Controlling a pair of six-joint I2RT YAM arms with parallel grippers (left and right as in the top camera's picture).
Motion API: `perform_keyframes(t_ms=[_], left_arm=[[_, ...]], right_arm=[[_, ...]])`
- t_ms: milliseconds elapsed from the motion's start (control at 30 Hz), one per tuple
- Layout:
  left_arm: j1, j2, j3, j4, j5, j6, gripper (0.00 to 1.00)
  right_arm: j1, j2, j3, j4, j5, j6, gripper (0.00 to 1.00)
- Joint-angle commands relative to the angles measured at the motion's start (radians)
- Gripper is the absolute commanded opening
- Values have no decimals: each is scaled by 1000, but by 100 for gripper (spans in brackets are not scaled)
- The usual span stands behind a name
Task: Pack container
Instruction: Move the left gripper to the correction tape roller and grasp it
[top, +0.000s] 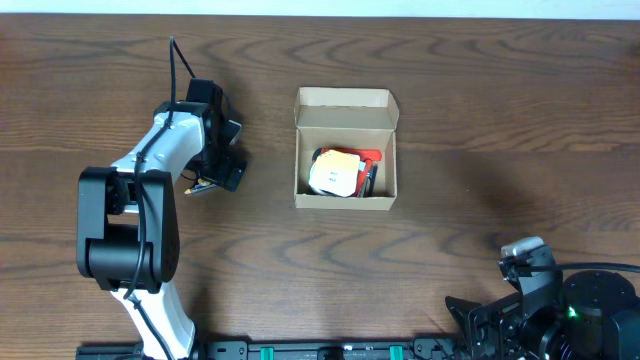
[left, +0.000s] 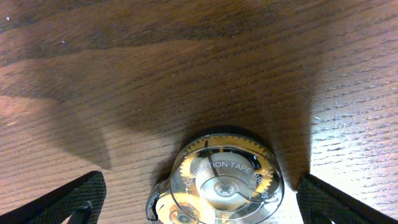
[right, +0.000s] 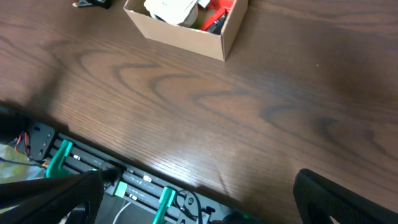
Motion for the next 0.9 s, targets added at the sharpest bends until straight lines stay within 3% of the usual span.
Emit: perform_keyframes(t_ms=[0,133,533,567,700,867], left_arm=[[3,47,-8,0,-7,15,93],[3,47,-8,-1,-6,15,74],[2,47,-8,-32,-6,15,38],[2,47,-8,-35,-6,15,31],[0,45,-6,-48,-7,-1,20],[0,45,58,-107,-6,-86,14]], right_arm=[[11,-3,1,1,10,11,99],[11,-3,1,1,10,11,99],[11,-3,1,1,10,11,99],[11,-3,1,1,10,11,99],[11,-3,1,1,10,11,99],[11,-3,1,1,10,11,99]])
